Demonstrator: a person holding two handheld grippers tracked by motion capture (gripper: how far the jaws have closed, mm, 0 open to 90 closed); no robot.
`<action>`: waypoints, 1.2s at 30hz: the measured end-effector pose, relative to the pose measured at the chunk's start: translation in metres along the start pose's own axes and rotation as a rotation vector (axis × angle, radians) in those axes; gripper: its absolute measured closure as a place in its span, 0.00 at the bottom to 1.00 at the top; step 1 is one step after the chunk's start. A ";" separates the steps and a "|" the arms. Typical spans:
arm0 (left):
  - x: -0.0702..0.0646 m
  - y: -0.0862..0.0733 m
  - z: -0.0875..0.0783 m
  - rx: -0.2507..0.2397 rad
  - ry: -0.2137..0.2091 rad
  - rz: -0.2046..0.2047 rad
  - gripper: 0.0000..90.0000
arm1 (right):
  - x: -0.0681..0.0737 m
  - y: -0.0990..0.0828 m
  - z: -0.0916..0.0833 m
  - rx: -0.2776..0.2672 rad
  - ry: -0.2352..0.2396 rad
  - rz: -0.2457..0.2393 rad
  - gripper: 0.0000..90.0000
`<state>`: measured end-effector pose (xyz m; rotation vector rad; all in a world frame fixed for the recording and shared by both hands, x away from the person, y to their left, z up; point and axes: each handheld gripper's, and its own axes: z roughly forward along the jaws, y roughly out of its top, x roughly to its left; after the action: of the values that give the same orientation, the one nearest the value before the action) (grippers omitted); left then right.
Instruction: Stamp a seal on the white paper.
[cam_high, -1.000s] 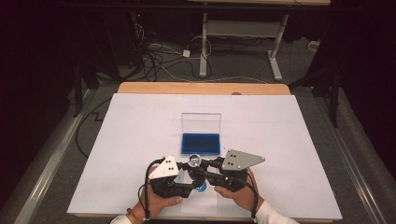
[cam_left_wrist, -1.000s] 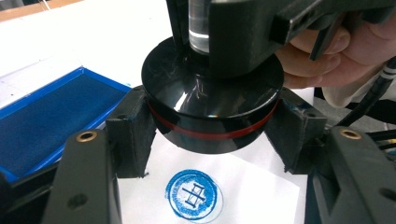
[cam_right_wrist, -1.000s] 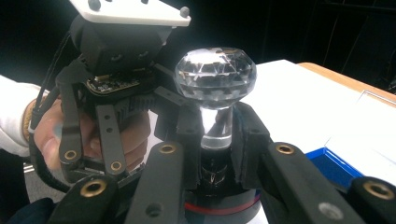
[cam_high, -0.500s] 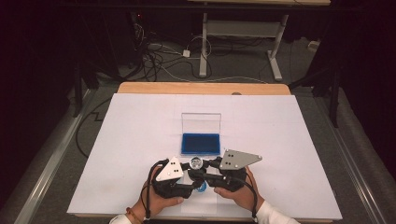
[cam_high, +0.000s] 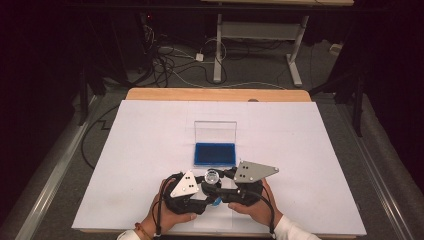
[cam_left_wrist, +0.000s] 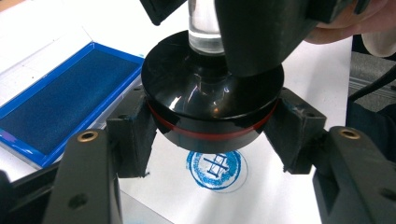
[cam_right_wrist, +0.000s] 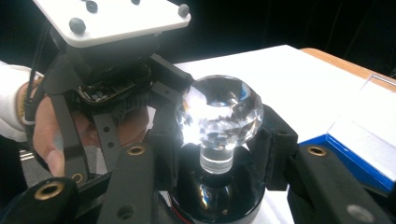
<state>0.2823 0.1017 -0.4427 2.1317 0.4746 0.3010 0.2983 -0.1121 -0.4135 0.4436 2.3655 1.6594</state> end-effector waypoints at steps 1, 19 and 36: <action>0.000 0.000 0.000 0.003 -0.004 0.003 0.41 | 0.000 0.000 0.000 -0.001 -0.002 0.002 0.62; 0.000 -0.007 0.000 -0.030 -0.041 0.019 0.40 | 0.005 0.006 -0.004 0.027 -0.005 -0.036 0.63; 0.022 -0.033 -0.034 0.000 0.120 0.073 0.23 | -0.007 0.018 -0.034 0.046 -0.100 -0.049 0.63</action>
<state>0.2819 0.1532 -0.4503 2.1418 0.4664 0.4726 0.2955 -0.1383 -0.3851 0.4610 2.3271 1.5280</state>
